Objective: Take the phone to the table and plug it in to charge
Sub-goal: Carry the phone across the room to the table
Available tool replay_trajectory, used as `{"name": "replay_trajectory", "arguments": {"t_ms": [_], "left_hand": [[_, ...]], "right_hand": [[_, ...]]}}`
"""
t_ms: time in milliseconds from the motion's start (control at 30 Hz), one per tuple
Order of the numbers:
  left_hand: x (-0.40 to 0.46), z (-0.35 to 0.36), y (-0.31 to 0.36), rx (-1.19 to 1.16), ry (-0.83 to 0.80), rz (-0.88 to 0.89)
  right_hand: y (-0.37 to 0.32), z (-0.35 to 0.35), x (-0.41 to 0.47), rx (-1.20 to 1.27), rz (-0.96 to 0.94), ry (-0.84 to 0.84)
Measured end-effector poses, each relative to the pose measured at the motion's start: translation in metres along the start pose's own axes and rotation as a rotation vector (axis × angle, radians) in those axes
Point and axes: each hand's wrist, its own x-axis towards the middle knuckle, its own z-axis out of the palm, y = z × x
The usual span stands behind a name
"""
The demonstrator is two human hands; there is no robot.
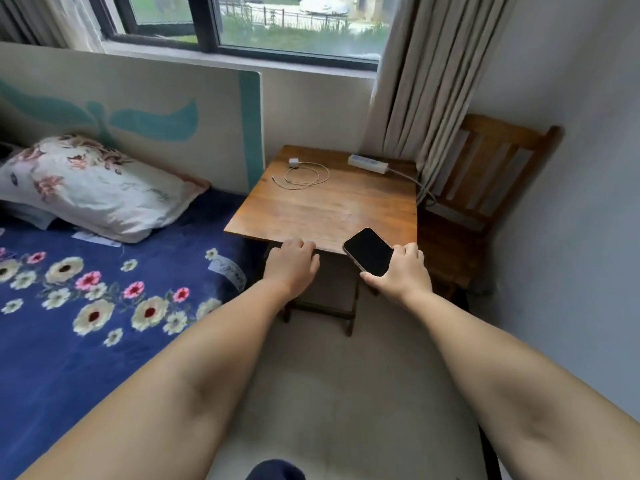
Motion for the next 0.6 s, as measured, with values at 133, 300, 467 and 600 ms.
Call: {"name": "replay_trajectory", "arguments": {"t_ms": [133,300,467,600], "left_hand": [[0.080,0.016,-0.040,0.000,-0.018,-0.014],[0.204,0.029,-0.079,0.007,-0.055,0.002],[0.320,0.024,-0.107,0.033,-0.078,0.106],[0.399,0.044,-0.109,0.029,-0.122,0.134]], "right_hand": [[-0.026,0.028,0.082,-0.013,-0.038,-0.014],[-0.047,0.059,0.198,0.007,0.033,0.011],[-0.059,0.069,0.298,0.115,0.225,0.054],[-0.044,0.079,0.356,0.124,0.316,0.034]]}}
